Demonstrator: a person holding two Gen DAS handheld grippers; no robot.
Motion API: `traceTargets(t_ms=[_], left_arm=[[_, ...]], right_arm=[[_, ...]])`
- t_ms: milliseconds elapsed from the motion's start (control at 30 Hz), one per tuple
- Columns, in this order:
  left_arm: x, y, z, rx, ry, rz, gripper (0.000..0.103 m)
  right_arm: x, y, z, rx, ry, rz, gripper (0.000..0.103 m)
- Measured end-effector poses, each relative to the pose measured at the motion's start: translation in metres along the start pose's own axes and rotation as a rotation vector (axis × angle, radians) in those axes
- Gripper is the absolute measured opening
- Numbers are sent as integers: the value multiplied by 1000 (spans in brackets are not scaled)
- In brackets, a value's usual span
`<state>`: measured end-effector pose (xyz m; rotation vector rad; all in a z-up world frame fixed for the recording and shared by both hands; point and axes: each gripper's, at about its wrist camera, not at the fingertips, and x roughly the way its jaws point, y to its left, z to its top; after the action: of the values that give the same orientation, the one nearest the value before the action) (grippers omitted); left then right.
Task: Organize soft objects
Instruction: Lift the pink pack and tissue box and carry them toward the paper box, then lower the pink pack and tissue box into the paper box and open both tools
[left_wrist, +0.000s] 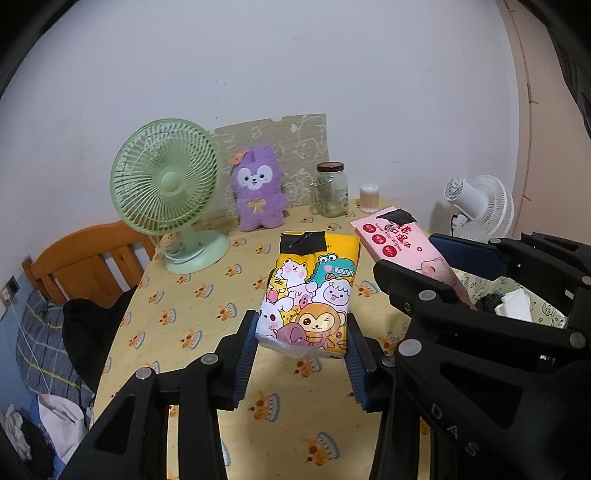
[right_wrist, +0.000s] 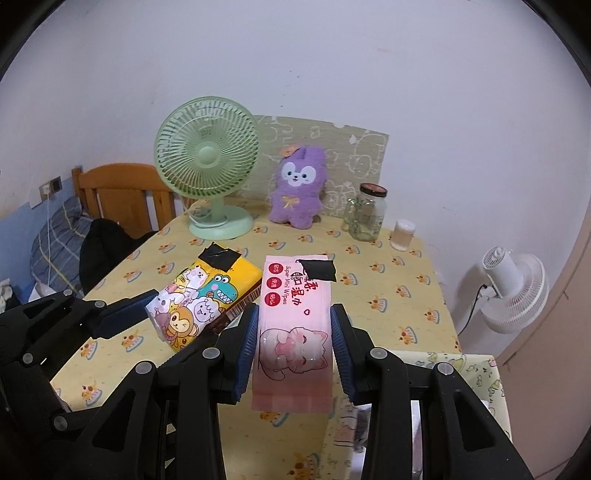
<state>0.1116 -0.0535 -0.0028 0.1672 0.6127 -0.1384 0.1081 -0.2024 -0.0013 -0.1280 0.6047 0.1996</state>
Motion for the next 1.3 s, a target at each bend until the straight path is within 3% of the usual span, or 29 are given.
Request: traceTargets(t_ms=[833,1300], left_arm=[[22,-94,20,69,-8,-137,45],[51,-141,15,106,44,-200,45]], right_arm=[[-9,-99,-24,100,22,-117,44],[4,-146,-52,154,78,-169,44]])
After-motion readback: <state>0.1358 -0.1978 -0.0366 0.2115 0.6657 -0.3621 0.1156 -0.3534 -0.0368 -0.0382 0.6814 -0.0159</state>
